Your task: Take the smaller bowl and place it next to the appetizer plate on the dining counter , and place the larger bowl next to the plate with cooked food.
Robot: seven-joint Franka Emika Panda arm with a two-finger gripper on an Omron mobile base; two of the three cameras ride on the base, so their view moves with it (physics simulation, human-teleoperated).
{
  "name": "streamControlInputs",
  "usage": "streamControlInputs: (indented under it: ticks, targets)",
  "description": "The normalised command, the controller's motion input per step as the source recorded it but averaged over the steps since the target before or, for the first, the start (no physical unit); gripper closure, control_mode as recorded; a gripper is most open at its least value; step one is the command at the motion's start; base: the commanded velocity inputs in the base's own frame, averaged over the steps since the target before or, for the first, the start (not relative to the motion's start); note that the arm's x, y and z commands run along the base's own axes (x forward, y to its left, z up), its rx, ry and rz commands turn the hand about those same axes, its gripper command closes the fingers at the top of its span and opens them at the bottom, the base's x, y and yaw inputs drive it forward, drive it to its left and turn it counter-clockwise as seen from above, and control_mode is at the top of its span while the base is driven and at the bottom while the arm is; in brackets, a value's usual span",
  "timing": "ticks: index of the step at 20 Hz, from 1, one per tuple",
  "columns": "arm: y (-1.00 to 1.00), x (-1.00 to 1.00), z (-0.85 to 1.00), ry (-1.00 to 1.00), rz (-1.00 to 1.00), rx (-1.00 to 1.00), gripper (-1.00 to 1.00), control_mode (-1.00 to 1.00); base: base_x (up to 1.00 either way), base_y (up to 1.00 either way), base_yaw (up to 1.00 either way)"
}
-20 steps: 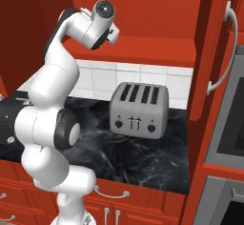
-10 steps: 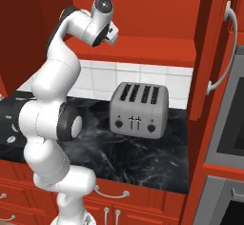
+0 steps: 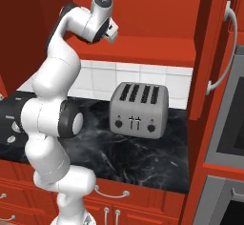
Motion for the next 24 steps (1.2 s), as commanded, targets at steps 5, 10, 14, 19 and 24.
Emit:
streamControlInputs:
  ticks: [5, 10, 14, 19, 24]
  targets:
    - [0.01, -0.49, 0.00, -0.15, 0.00, 0.00, 1.00, -1.00, 0.00, 0.00, 0.00]
    - [-0.04, -1.00, 0.01, -0.11, 0.00, 0.00, 1.00, -1.00, 0.00, 0.00, 0.00]
    - [-0.22, -1.00, 0.00, 0.00, 0.00, 0.04, 1.00, -1.00, 0.00, 0.00, 0.00]
    - [-0.44, -1.00, 0.00, 0.08, 0.00, 0.14, 1.00, -1.00, 0.00, 0.00, 0.00]
    - [-0.47, -1.00, -0.15, 0.16, 0.00, 0.14, 1.00, -1.00, 0.00, 0.00, 0.00]
